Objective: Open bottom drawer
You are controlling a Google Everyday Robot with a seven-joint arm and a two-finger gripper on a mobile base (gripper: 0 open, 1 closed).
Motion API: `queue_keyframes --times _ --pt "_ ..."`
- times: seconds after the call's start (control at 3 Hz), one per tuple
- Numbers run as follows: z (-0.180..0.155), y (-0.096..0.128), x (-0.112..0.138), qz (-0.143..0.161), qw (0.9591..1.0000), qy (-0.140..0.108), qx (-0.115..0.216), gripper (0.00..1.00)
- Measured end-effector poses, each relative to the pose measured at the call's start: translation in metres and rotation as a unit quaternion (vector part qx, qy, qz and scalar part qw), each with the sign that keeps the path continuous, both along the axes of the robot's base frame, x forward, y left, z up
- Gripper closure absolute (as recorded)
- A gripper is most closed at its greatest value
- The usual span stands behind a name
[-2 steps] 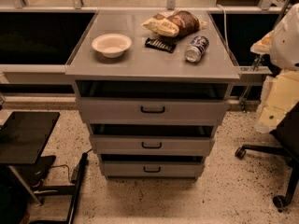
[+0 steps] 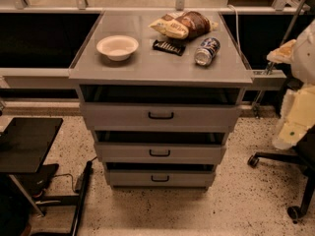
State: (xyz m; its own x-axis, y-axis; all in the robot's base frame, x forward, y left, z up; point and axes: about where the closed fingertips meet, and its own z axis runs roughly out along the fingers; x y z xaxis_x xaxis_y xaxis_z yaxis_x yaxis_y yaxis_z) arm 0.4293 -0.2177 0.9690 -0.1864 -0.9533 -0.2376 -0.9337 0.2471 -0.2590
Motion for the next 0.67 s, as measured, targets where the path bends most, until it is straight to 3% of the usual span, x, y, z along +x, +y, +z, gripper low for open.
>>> queue_keyframes --times 0.33,0.67 --pt "-0.030 0.004 -0.016 0.030 0.9988 -0.009 0.037 0.00" --pt "-0.104 0.023 -0.034 0.061 0.9910 -0.006 0.119 0.00"
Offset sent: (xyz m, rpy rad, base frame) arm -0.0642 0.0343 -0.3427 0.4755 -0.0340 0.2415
